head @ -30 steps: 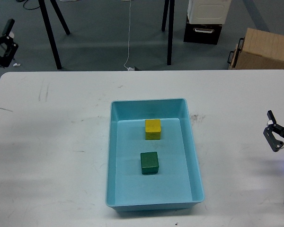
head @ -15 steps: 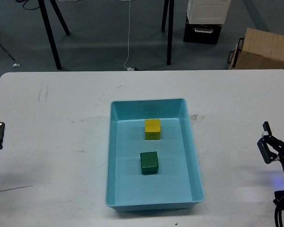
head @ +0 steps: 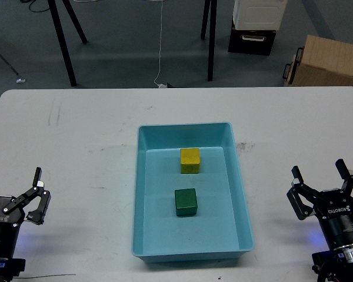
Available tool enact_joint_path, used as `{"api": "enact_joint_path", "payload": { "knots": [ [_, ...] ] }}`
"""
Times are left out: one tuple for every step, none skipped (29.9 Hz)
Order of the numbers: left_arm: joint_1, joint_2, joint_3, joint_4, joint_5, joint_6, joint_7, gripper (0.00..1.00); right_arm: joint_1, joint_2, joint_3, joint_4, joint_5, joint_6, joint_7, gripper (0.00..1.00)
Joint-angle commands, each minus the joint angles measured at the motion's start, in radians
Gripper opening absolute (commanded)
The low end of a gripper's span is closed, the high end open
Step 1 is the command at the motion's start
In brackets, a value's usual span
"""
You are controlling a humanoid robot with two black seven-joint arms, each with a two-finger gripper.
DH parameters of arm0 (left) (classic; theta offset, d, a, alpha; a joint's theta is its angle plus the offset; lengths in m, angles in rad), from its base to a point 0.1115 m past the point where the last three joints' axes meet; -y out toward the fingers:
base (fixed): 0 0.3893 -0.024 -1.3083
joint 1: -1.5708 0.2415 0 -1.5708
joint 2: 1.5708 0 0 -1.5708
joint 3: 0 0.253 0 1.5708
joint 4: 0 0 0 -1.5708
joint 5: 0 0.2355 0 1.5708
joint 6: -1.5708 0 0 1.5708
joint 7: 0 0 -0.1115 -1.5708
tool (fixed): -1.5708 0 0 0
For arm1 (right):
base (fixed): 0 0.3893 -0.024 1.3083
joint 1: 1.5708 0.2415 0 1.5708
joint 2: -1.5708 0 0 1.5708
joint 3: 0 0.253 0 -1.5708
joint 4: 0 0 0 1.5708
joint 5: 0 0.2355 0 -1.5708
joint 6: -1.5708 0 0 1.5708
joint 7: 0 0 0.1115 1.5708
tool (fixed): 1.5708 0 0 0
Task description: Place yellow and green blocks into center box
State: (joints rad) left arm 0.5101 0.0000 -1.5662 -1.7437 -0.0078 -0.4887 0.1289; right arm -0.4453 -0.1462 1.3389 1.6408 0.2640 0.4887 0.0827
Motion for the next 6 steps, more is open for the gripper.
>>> {"api": "enact_joint_path", "payload": {
  "knots": [
    [-0.005,0.0,0.005,0.0,0.002,0.0,0.0,0.99,-0.01,0.0,0.002,0.005,-0.003,0.0,0.0,1.0],
    [-0.007,0.0,0.006,0.0,0.002,0.0,0.0,0.99,-0.01,0.0,0.002,0.005,-0.003,0.0,0.0,1.0],
    [-0.007,0.0,0.006,0.0,0.002,0.0,0.0,0.99,-0.01,0.0,0.002,0.005,-0.005,0.0,0.0,1.0],
    [-0.007,0.0,0.006,0.0,0.002,0.0,0.0,0.99,-0.01,0.0,0.002,0.005,-0.008,0.0,0.0,1.0],
    [-0.007,0.0,0.006,0.0,0.003,0.0,0.0,0.99,-0.01,0.0,0.002,0.007,-0.009,0.0,0.0,1.0],
    [-0.007,0.0,0.008,0.0,0.003,0.0,0.0,0.99,-0.01,0.0,0.002,0.005,-0.009,0.0,0.0,1.0]
  ]
}}
